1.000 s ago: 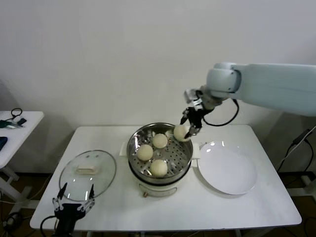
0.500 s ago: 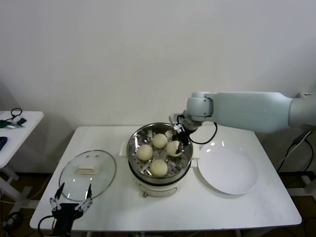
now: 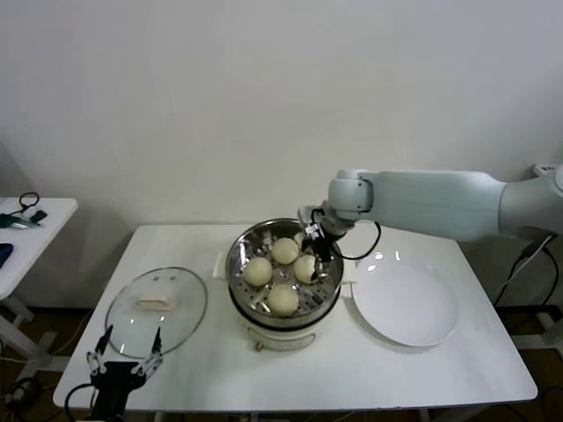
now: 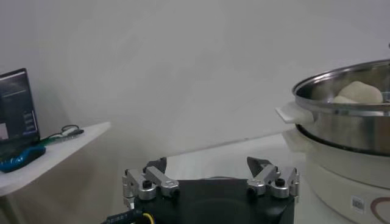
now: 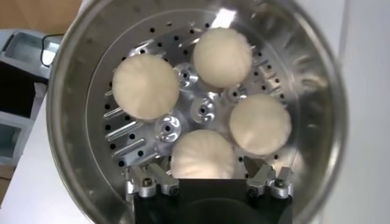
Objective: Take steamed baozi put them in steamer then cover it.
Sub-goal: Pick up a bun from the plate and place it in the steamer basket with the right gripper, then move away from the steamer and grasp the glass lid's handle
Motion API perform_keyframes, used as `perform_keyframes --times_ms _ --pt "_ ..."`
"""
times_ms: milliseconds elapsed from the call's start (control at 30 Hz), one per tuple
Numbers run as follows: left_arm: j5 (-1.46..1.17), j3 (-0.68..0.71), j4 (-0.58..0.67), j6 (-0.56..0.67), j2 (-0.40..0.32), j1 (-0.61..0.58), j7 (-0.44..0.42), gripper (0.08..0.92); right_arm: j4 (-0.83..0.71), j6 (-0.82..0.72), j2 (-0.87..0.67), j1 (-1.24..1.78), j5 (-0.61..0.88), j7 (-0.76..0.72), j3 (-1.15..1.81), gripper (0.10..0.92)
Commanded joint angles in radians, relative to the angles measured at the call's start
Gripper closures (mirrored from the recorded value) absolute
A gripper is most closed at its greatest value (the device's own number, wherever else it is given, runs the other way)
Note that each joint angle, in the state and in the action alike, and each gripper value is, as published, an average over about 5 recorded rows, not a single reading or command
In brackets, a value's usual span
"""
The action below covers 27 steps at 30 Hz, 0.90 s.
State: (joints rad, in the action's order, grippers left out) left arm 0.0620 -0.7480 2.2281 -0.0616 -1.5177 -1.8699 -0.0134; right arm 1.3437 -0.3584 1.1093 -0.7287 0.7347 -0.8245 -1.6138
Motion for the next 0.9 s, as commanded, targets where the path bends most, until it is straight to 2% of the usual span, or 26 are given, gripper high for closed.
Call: perform_keyframes --times_ms 33,167,267,400,533,633,767,900 --pt "-0.003 -0.001 0.0 0.0 0.001 0.0 0.001 0.177 -0.035 0.026 -0.116 -0.133 0.15 0.004 0.109 0.204" --pt "0.004 -0.001 0.0 -0.001 -0.002 -0.001 -0.001 0.177 -0.052 -0.017 -0.237 0.004 0.25 0.315 0.381 0.203" --pt "0.007 -0.003 0.0 -0.002 -0.002 -0.002 0.0 0.177 -0.016 -0.017 -0.345 0.188 0.224 0.506 0.633 0.202" --pt "0.001 -0.008 0.0 -0.01 -0.002 0.004 0.001 0.177 0.091 -0.005 -0.499 0.48 0.167 0.674 0.945 0.203" --pt "-0.005 -0.003 -0.001 -0.021 0.004 0.015 0.003 0.177 0.206 0.065 -0.626 0.907 0.123 0.741 1.306 0.203" --pt "-0.015 0.002 -0.001 -0.029 0.013 0.027 0.002 0.177 0.274 0.115 -0.661 1.291 0.098 0.743 1.684 0.203" --pt "-0.025 0.007 -0.001 -0.034 0.023 0.054 -0.003 0.177 0.321 0.197 -0.605 1.731 0.042 0.704 2.102 0.203" --pt "-0.031 0.012 -0.002 -0.046 0.035 0.082 -0.003 0.177 0.344 0.313 -0.481 2.008 -0.005 0.667 2.332 0.203"
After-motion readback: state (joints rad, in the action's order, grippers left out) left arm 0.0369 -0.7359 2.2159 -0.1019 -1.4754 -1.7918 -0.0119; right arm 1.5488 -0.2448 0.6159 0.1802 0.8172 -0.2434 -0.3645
